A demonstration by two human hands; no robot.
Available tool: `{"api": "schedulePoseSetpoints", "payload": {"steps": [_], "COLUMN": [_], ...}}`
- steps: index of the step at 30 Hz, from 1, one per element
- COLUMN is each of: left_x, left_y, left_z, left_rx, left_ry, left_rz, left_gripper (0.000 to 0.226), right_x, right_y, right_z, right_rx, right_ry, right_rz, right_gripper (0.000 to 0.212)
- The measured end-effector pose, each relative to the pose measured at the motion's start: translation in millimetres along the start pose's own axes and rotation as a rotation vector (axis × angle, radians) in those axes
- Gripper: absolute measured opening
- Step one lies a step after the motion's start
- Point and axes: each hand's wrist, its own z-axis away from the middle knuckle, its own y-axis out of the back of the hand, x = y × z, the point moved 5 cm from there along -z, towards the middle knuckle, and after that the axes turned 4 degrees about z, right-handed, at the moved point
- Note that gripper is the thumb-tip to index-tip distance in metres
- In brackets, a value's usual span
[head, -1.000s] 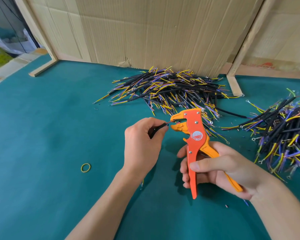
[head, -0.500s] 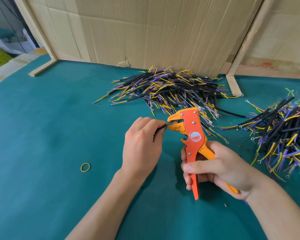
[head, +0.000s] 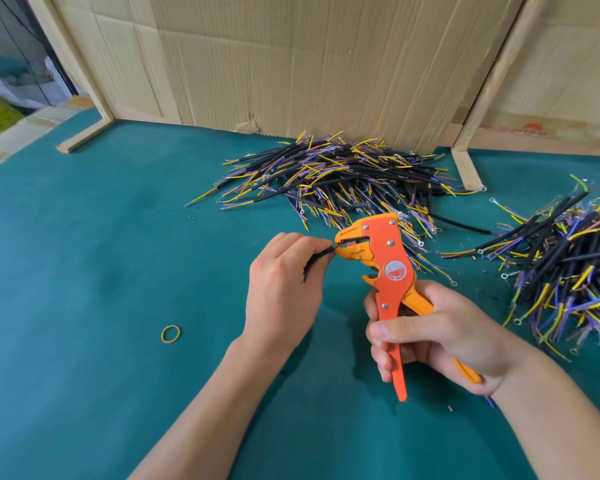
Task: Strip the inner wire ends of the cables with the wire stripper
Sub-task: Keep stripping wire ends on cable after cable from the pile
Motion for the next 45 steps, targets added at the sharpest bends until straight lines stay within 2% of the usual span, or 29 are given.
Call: {"api": "schedulePoseSetpoints", "payload": {"steps": [6,17,26,31,36,40,45], "left_x": [0.1,-2.3,-4.3,-7.0,-13.7,-3.3,16.7], "left_y": [-1.3,-1.9,-1.9,-1.2,1.9,0.6,-3.0], "left_z": [0.4,1.2,0.2,0.5,0.1,1.1,1.0], "left_rx": [0.001,-0.007,0.002,0.009,0.059,-0.007,-0.086], "left_ry": [-0.017,0.016,0.079,0.102,0.219,0.151,0.008], "left_rz": [0.004,0.051,0.089,0.087,0.136,0.077,-0.102], "left_gripper": [0.006,0.004,0.007,0.008,0.011,0.009,0.020], "right_x": [0.3,1.8,1.1,-1.1,-3.0,1.7,1.6], "right_y": [0.3,-1.1,-3.6,-2.9,19.4,25.0,23.2], "right_z": [0.4,0.0,-3.8,-3.5,-2.9,-5.5,-5.1], "right_rx": [-0.025,-0.037,0.106,0.032,0.146,0.186,0.176], "right_ry": [0.007,-0.005,-0.002,0.022,0.076,0.055,0.035], "right_rz": [0.001,0.029,-0.004,-0.098,-0.334,-0.421,-0.440], "right_gripper": [0.012,0.018,0.036,0.028,0.030,0.032,0.030]}}
